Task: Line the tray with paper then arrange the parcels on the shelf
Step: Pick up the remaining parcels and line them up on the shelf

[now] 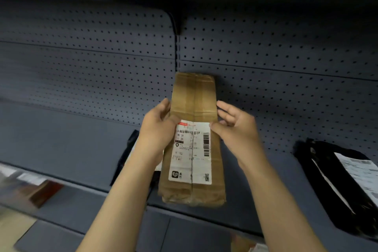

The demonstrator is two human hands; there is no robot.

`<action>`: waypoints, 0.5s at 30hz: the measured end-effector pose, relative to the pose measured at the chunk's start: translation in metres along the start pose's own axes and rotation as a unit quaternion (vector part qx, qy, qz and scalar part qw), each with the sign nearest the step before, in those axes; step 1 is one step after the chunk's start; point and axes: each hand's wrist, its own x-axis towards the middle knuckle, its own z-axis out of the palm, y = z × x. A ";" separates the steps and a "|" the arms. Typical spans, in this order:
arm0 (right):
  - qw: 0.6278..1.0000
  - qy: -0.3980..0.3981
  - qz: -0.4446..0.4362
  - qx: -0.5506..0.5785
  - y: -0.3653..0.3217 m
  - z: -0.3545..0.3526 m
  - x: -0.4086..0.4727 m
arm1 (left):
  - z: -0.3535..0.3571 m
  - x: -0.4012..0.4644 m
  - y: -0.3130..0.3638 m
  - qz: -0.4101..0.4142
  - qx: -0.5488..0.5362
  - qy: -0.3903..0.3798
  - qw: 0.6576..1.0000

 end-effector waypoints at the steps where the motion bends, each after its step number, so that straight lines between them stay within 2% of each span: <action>1: 1.000 -0.009 -0.003 -0.006 -0.002 0.014 0.000 | -0.014 0.002 0.001 0.001 0.006 0.004 1.000; 11: 0.991 -0.091 0.001 -0.093 0.008 0.110 0.011 | -0.106 0.035 -0.009 -0.046 0.040 0.019 0.998; 15: 0.986 -0.110 0.016 -0.121 0.022 0.130 0.018 | -0.120 0.052 -0.023 -0.102 0.050 0.009 0.994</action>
